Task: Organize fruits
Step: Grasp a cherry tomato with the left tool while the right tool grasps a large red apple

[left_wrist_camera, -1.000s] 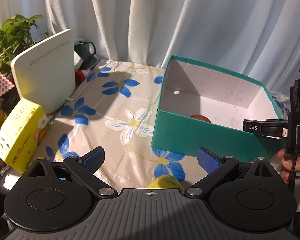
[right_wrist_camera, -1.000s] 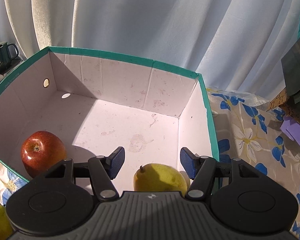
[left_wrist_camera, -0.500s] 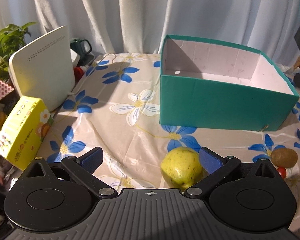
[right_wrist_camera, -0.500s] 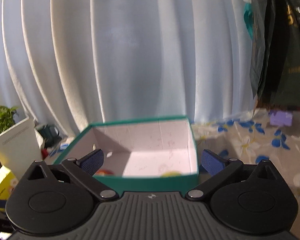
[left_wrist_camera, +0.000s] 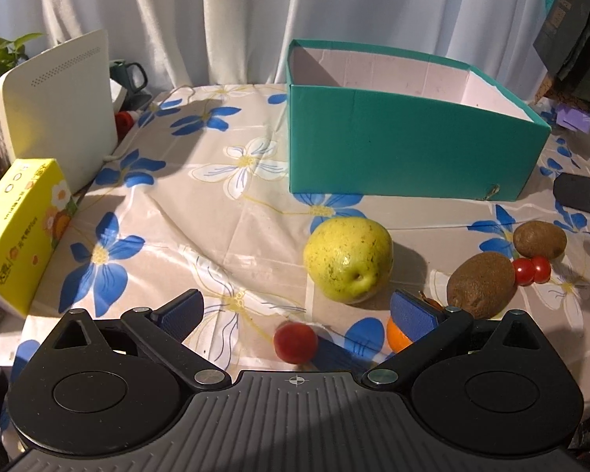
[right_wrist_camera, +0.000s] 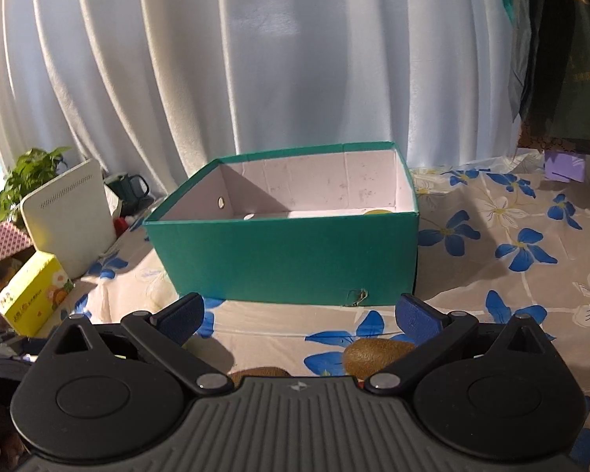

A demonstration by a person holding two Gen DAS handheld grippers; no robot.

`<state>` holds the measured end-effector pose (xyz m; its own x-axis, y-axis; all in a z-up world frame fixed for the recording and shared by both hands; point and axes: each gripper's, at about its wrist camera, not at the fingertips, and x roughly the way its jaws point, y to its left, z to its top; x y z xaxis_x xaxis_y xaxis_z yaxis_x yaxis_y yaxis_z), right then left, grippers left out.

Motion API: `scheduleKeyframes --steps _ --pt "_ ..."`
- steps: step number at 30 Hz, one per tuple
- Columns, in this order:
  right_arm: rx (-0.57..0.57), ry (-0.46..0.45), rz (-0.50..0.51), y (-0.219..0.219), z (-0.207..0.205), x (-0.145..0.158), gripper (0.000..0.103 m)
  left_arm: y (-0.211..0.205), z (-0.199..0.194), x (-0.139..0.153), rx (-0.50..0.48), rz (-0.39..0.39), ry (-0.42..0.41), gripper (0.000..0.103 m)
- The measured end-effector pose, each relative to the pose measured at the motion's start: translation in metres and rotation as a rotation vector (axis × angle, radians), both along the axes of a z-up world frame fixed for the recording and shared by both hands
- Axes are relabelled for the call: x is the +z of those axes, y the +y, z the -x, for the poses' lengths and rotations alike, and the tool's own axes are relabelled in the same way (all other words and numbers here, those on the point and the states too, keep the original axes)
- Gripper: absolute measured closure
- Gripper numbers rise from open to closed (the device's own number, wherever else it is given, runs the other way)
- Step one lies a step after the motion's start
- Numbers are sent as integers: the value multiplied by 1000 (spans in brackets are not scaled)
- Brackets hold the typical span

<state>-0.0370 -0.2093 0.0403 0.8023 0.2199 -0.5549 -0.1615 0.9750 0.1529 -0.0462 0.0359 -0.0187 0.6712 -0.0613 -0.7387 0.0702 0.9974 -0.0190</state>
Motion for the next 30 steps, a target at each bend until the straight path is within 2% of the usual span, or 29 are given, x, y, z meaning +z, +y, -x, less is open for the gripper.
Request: scheduleKeyframes --steps 3,5,6,10,15,16,17,20,23,30 --pt "27 23 41 7 6 -3 0 0 1 -7 -11 -11 16 2" --pt "50 14 14 7 13 -3 0 1 2 -10 -13 -7 24 14" --pt "37 6 12 8 15 -2 0 1 1 -12 -12 -6 35 24" --pt "8 8 46 10 19 0 0 4 0 -21 -15 7 78 35" --pt "1 24 71 12 22 0 0 5 0 -24 -20 26 87 50" --pt "0 26 76 12 23 0 0 5 -1 -25 -21 28 94 57" --pt "-2 28 79 13 23 0 0 5 0 -26 -18 25 96 59" --pt "-5 42 86 14 24 -2 6 4 0 -26 -22 6 83 73" --pt "-7 63 94 15 25 -5 8 7 1 -24 -8 28 89 74" --pt "-48 128 164 14 21 -20 18 13 14 12 2 72 4 74"
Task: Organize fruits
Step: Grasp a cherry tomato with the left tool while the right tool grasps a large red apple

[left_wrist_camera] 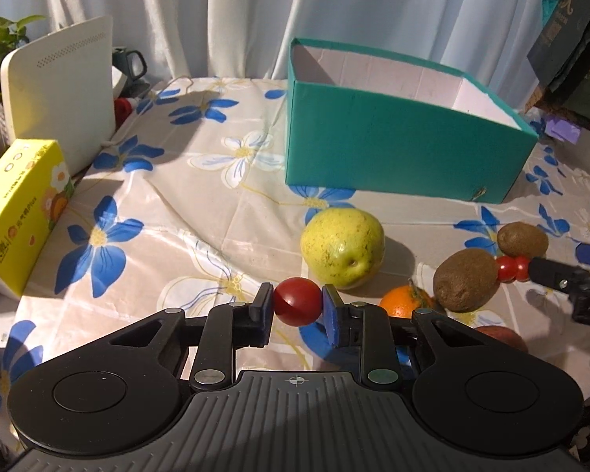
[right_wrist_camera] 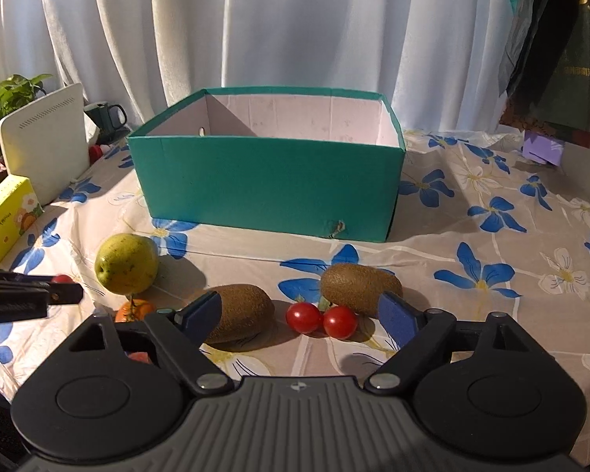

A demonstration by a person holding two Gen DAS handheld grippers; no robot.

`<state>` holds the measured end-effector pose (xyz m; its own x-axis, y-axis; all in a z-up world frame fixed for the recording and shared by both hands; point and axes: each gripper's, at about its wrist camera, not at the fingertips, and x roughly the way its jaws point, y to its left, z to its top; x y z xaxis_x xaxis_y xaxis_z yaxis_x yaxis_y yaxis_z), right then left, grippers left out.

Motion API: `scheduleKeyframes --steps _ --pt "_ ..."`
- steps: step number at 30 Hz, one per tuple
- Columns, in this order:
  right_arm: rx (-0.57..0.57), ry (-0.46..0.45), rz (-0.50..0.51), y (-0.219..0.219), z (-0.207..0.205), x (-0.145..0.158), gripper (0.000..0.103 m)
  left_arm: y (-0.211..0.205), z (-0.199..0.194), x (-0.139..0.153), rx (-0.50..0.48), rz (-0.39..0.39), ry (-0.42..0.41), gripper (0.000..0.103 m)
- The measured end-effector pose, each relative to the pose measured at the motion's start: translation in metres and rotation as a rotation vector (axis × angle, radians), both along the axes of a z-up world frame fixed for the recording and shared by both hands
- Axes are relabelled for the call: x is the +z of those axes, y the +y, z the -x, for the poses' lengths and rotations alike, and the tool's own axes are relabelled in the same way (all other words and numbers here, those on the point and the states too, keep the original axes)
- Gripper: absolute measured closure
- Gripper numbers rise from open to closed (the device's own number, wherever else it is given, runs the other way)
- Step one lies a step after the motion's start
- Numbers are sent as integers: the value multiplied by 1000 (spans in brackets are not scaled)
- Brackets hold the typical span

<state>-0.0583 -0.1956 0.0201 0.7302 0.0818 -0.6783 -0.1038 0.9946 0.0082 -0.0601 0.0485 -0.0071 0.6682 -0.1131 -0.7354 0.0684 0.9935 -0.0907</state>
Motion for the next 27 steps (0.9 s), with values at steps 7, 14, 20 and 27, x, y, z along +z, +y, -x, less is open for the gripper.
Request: scheduleKeyframes --steps 7,14,20,27 --pt "167 51 -45 16 9 -4 20 1 8 14 5 23 -24 74" --pt "269 117 -114 32 17 -5 20 8 16 14 8 45 -14 74" --pt "281 186 -78 47 21 -18 20 12 25 13 11 46 -8 74" --pt "273 226 -47 58 23 -31 30 14 33 13 16 40 3 74"
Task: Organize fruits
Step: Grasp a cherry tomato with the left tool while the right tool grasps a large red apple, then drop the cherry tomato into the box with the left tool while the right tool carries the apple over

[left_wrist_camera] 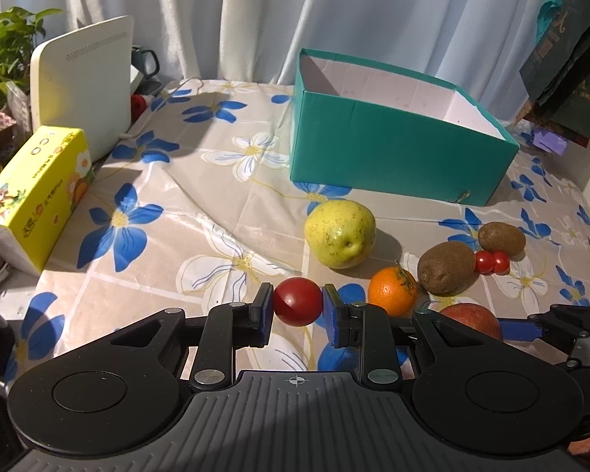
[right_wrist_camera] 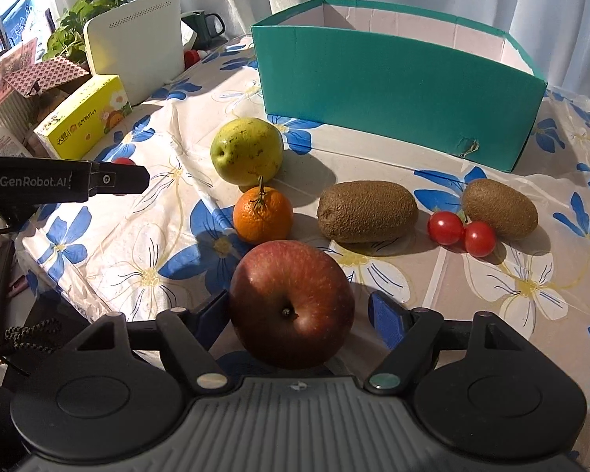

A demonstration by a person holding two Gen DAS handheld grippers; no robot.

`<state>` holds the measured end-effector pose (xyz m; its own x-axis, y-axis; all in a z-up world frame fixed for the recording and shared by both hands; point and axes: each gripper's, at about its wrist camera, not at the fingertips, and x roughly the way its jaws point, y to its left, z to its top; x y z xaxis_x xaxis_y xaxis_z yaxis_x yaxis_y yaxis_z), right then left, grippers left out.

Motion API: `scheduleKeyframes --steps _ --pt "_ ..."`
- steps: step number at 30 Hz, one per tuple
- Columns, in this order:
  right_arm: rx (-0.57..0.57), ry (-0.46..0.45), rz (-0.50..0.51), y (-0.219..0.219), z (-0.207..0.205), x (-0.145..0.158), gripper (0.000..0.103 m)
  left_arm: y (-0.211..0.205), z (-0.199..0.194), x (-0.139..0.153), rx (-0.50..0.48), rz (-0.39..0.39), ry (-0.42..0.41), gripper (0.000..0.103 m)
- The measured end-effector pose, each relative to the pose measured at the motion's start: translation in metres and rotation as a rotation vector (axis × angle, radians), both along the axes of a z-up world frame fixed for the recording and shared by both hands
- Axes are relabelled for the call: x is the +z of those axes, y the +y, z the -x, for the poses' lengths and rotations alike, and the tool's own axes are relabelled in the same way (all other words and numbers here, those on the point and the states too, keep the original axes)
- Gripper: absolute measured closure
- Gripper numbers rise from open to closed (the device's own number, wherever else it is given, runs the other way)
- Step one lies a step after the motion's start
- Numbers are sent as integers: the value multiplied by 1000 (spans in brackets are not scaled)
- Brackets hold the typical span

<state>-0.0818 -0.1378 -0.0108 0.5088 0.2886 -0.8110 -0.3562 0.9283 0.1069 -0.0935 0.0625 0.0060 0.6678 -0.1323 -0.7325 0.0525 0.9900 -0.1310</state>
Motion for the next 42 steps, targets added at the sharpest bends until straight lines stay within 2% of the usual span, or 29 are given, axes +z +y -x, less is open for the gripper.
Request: scheduleKeyframes --steps 1,12,20,26,32,42 --pt "2 5 -2 2 0 -2 35 1 1 0 2 -1 1 74" --pt "-12 -44 45 9 1 -4 36 2 3 2 2 -7 5 74" --pt "-142 -220 42 -23 -10 40 36 -22 -20 27 -44 -50 -47 74" --pt "-256 -324 53 -54 -30 64 36 -48 -59 54 -70 -67 -100 74" --pt "-333 -398 42 -77 -55 77 36 -80 -116 69 -50 -124 -140 73" --pt "-389 -447 7 -100 -84 84 36 -109 -202 61 24 -158 -125 74"
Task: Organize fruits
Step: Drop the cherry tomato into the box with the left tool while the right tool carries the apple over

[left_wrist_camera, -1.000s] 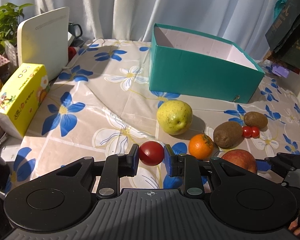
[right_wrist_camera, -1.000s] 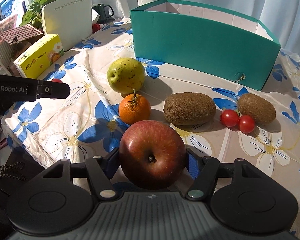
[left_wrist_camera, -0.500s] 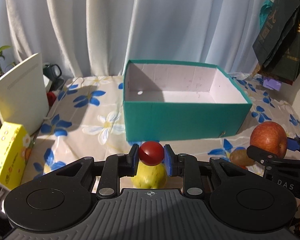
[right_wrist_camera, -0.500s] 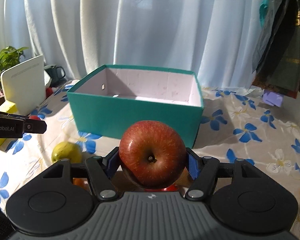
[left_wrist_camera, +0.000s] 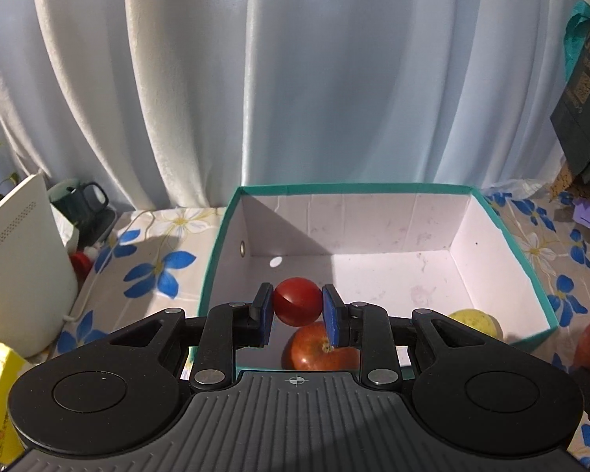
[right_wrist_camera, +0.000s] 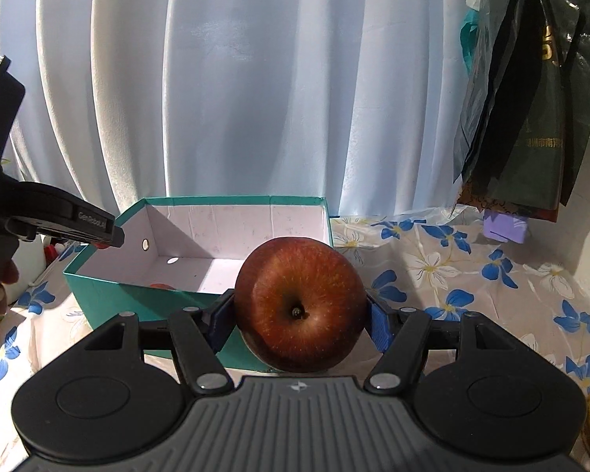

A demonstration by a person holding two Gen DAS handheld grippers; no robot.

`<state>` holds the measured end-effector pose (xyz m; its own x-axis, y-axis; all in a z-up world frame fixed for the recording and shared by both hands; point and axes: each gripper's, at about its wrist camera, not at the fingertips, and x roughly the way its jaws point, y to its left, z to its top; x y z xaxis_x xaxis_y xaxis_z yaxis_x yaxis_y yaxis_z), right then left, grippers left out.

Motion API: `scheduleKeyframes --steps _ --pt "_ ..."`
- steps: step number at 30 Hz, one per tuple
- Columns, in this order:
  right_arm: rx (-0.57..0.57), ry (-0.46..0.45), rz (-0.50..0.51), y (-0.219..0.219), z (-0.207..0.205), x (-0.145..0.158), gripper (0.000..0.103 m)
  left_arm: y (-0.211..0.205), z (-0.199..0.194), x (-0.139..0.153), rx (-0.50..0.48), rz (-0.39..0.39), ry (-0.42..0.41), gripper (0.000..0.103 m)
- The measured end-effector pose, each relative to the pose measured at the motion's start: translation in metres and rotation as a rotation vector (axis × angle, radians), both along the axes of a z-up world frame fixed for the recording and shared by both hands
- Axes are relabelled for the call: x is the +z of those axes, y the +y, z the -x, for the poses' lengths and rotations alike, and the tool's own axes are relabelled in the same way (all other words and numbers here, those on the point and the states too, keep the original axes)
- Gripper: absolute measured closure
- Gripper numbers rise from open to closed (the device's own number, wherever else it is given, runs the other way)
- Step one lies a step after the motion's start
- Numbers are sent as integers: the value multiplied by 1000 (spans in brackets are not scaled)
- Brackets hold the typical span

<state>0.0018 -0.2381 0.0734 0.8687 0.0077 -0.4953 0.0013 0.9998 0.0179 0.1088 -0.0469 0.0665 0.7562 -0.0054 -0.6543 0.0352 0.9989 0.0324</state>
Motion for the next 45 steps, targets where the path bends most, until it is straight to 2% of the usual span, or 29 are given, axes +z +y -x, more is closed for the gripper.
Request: scheduleKeyframes --steps 9,20,22,25,32,38,40,42,45 --pt "-4 -1 -24 -6 -14 -7 36 -2 -46 -33 45 -17 98 74" --pt "-9 12 -36 -9 -29 -12 36 -1 -82 -65 54 -42 233 74" --pt "-8 13 -35 -8 -30 -12 36 0 -86 -70 55 -24 268 74" --pt "-4 15 -32 -8 -32 -12 36 0 -91 -74 58 -38 287 74" --pt "9 7 -25 -6 -34 -11 36 10 -104 -82 85 -9 355 73" --pt "9 3 -25 -5 -36 -10 36 11 -105 -82 82 -3 360 72" --pt "8 -2 -24 -4 -36 -9 36 11 -104 -81 74 13 356 66" --pt "5 -4 -23 -4 -36 -8 36 10 -103 -79 57 43 356 49" --pt "4 -9 -22 -4 -35 -7 36 4 -98 -75 23 75 351 29"
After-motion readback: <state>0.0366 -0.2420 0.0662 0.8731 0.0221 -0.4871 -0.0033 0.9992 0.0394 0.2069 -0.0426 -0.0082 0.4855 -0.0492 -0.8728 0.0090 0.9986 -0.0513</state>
